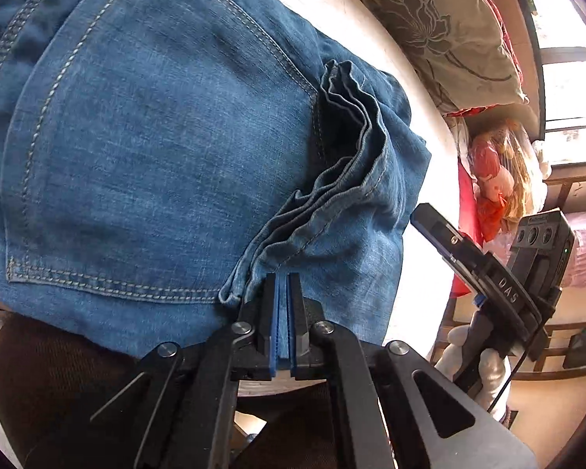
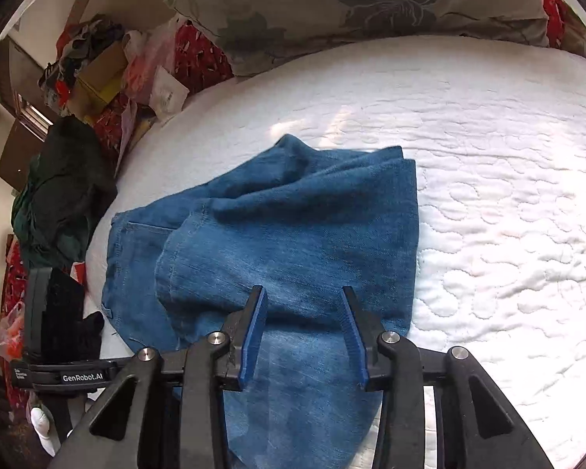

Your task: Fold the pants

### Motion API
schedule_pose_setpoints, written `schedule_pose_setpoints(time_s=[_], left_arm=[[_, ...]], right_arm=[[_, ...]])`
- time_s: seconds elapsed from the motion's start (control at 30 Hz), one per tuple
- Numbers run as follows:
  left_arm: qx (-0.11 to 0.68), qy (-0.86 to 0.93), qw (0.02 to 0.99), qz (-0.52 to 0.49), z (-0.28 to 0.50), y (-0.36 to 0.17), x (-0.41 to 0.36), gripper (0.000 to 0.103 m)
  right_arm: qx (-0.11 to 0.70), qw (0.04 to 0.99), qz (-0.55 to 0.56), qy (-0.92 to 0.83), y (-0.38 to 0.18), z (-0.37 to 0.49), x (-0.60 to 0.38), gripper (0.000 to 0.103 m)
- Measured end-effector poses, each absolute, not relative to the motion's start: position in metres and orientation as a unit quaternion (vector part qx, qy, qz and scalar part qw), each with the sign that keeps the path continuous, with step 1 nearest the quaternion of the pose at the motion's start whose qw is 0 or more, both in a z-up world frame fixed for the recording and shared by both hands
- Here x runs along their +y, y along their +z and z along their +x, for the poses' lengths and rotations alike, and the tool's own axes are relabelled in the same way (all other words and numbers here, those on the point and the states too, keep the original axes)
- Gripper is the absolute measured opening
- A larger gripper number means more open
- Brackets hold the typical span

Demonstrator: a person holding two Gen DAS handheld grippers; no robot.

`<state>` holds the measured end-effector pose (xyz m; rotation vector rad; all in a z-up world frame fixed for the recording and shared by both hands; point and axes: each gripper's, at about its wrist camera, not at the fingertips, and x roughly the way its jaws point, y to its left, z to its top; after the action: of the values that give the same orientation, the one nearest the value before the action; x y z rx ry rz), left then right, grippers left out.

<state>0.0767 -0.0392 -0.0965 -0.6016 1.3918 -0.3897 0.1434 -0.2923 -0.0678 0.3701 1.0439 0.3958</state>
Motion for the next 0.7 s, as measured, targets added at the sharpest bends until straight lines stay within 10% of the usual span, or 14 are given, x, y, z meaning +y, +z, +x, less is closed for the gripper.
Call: schedule_pose_setpoints(time_s=[0.4, 0.7], left_arm=[[0.636, -0.193, 0.7, -0.261, 0.085, -0.111, -0.068, 0.015], [0.602, -0.181, 0.71, -0.318, 0.055, -0.083, 0.034, 0.015]], right_arm=[[0.539, 0.797, 0.132, 0.238, -0.105, 0.214, -0.192, 0.012], [0.504, 0.814, 0.17, 0.233, -0.055, 0.182, -0.243, 0.033]])
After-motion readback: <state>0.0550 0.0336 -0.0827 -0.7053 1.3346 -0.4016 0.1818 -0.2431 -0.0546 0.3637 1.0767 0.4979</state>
